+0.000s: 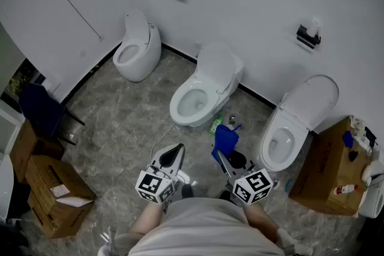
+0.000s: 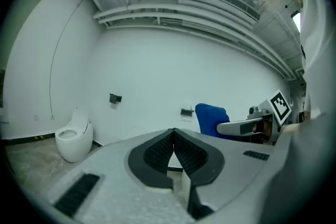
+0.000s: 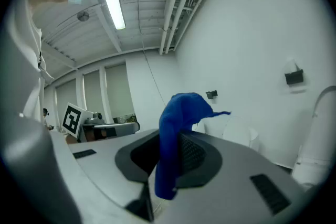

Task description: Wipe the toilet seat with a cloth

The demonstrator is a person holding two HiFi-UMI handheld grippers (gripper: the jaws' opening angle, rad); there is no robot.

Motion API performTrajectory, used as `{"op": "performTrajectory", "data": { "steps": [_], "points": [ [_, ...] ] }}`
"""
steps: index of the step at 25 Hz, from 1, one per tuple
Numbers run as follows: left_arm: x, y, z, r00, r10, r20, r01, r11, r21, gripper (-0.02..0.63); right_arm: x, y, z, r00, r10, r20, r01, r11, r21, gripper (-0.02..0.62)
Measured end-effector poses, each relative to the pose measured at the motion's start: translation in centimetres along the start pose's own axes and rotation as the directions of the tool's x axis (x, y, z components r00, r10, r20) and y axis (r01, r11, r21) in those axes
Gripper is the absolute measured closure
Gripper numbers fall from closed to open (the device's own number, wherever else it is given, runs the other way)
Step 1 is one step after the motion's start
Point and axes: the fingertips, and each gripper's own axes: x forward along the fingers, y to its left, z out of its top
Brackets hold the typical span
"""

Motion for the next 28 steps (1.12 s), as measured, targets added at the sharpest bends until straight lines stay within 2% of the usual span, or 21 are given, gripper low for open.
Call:
{"op": "performTrajectory", "data": {
  "steps": [12, 16, 24, 28],
  "points": [
    [2.3, -1.9, -0.5, 1.0, 0.017, -0.017, -0.017, 1.0, 0.009, 0.601, -1.2, -2.4, -0.1, 1.0, 0.027, -0.006, -0.027, 1.0, 0.01, 0.545],
    [3.6, -3.0, -0.6, 0.999, 0.038, -0.015, -0.038, 0.999, 0.022, 0.601, -2.5, -3.7, -0.1, 0.999, 0.034, -0.021, -0.034, 0.999, -0.02, 0.545],
    [6.4, -7.2, -1.1, 0.994, 0.105, 0.018, -0.106, 0.994, 0.014, 0.601, -6.5, -7.2, -1.1, 0.993, 0.101, -0.066, -0.103, 0.994, -0.034, 0.545],
    [7.8, -8.1, -0.9, 0.994, 0.108, 0.025, -0.108, 0.994, 0.008, 0.601, -7.0, -8.6, -1.8, 0.989, 0.116, -0.09, -0.118, 0.993, -0.02, 0.544]
  ]
}}
